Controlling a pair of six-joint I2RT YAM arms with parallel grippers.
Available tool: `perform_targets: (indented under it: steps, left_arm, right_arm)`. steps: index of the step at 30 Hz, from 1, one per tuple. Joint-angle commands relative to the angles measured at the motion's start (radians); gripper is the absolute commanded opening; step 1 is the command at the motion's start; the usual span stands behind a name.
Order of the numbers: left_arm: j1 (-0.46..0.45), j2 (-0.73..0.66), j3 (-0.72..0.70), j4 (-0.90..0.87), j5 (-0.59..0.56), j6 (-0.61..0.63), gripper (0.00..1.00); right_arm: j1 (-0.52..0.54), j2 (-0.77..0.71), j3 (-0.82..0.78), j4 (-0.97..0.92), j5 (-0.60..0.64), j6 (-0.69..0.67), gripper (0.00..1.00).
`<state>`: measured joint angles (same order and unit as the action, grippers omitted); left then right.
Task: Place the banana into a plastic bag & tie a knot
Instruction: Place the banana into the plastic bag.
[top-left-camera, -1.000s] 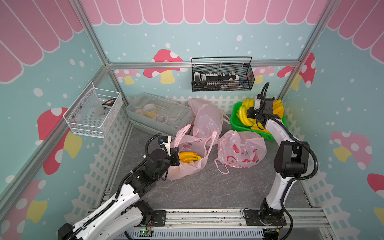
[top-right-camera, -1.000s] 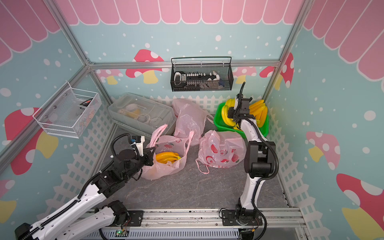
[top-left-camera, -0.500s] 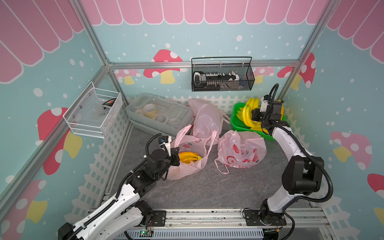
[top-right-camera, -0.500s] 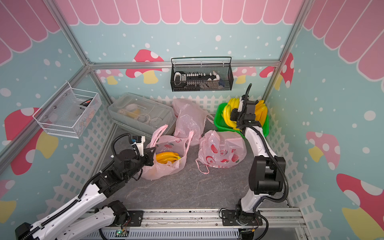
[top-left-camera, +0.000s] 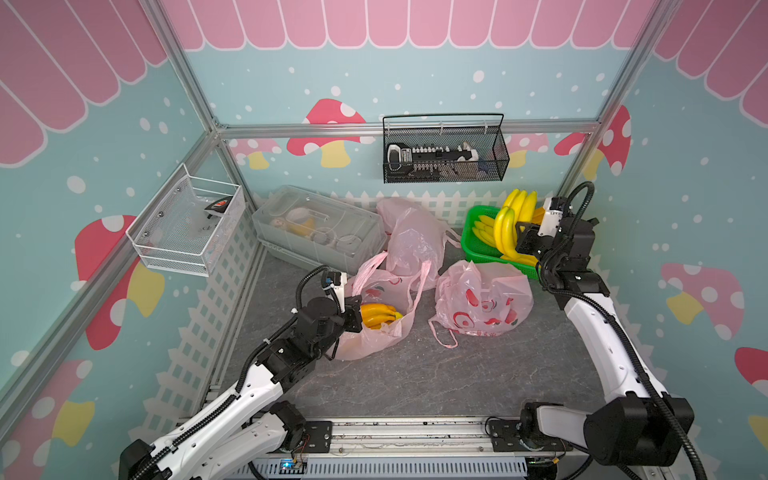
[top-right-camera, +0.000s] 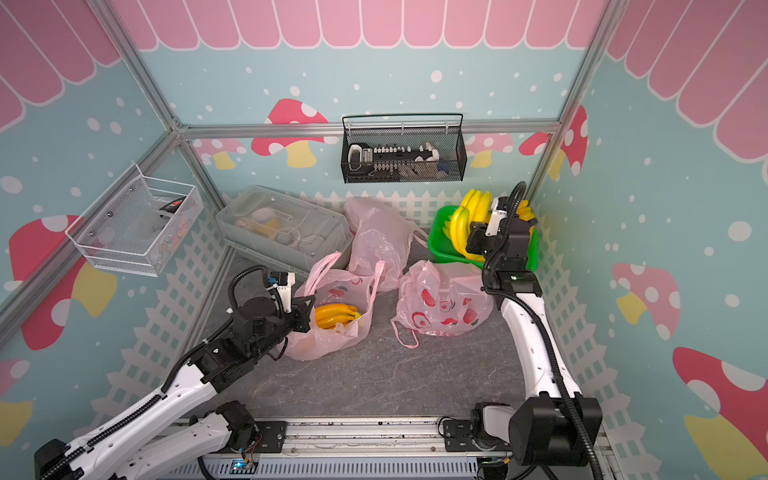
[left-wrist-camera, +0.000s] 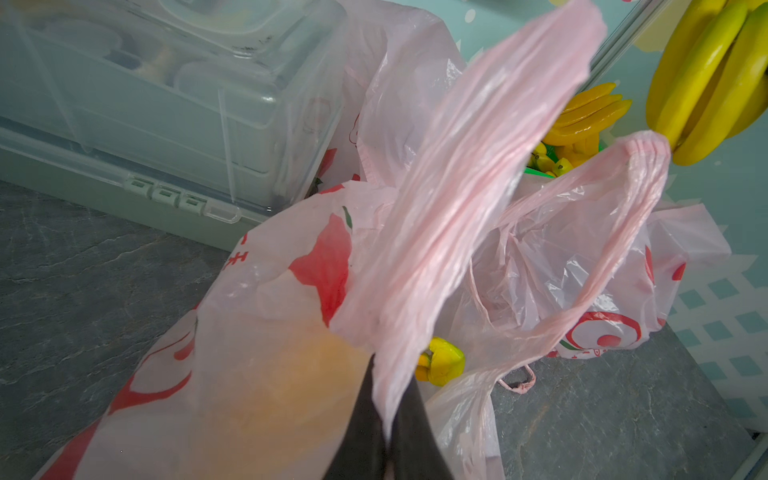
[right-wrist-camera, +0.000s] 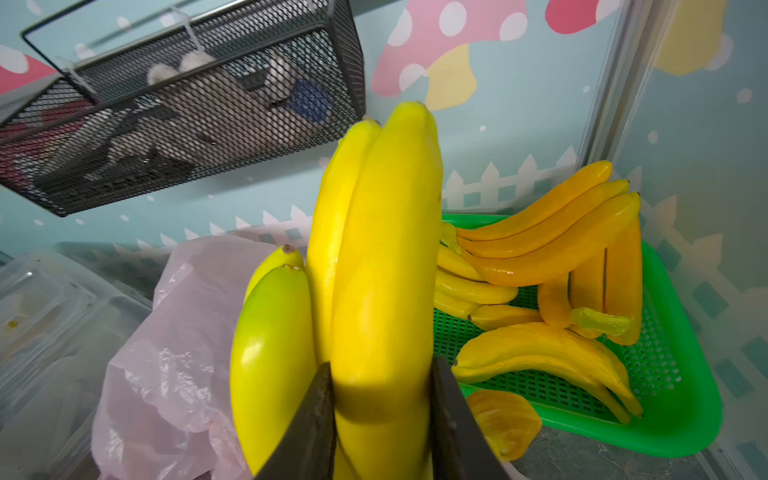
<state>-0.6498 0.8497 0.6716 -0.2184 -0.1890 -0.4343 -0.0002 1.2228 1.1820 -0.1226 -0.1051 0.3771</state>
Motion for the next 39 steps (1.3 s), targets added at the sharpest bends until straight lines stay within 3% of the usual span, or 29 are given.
perform_targets:
  steps: [1, 6, 10, 17, 30, 39]
  left_arm:
    - [0.005, 0.006, 0.02, 0.01, 0.016, -0.003, 0.0]
    - [0.003, 0.011, 0.032, -0.009, 0.01, -0.006, 0.0]
    - [0.004, 0.007, 0.039, -0.026, 0.006, -0.012, 0.0]
    - [0.003, -0.004, 0.038, -0.032, 0.001, -0.023, 0.0]
    - [0.004, -0.034, -0.009, 0.024, 0.014, -0.087, 0.0]
    - [0.005, -0.078, -0.027, 0.025, 0.001, -0.095, 0.0]
  right_arm:
    - [0.06, -0.077, -0.009, -0.018, -0.032, -0.024, 0.19]
    - [0.278, -0.16, -0.009, -0.106, -0.023, -0.11, 0.19]
    - [0.421, -0.207, -0.031, -0.1, -0.078, -0.089, 0.19]
    - [0.695, -0.227, -0.042, -0.037, -0.052, -0.043, 0.18]
    - [0.835, -0.041, -0.087, 0.311, -0.153, 0.157, 0.18]
    - [0.835, 0.033, -0.272, 0.451, -0.05, 0.178, 0.18]
